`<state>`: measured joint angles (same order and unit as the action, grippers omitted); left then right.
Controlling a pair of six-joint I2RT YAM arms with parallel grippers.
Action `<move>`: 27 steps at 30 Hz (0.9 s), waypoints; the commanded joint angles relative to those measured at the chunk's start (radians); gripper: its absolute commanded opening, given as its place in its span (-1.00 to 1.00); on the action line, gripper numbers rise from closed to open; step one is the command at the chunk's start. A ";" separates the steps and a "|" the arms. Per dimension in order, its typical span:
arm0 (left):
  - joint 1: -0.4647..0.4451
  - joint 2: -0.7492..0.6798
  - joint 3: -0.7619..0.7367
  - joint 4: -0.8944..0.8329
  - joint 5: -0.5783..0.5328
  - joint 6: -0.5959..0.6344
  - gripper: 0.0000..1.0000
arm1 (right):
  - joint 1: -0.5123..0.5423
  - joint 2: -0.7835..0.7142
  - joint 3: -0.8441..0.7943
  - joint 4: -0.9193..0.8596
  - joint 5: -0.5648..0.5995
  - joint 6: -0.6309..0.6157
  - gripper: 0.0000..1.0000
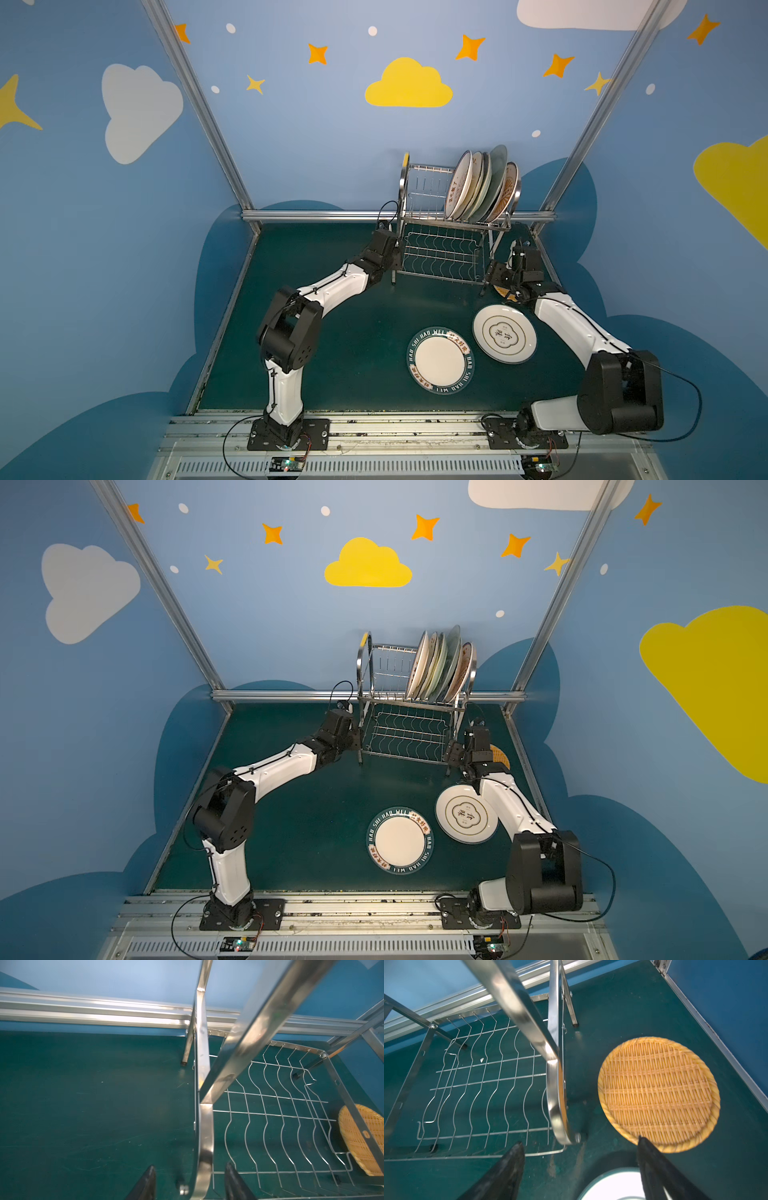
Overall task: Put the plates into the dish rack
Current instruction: 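Withdraw the right gripper from the rack and lower it toward the wicker tray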
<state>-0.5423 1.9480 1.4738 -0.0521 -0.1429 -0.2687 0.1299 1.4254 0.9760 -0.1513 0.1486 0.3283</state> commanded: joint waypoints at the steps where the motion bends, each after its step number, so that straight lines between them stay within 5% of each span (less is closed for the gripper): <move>1: 0.004 0.032 0.043 -0.034 0.026 0.017 -0.04 | -0.014 0.040 0.049 0.032 -0.042 -0.003 0.58; 13: 0.004 0.100 0.102 -0.052 0.041 0.027 -0.39 | -0.025 0.198 0.255 -0.214 -0.105 0.033 -0.10; 27: 0.004 0.072 0.060 -0.051 0.062 0.036 -0.92 | -0.027 0.251 0.260 -0.197 -0.153 0.026 -0.73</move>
<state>-0.5411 2.0403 1.5436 -0.0906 -0.1108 -0.1814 0.1062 1.6398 1.2140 -0.3107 -0.0017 0.3443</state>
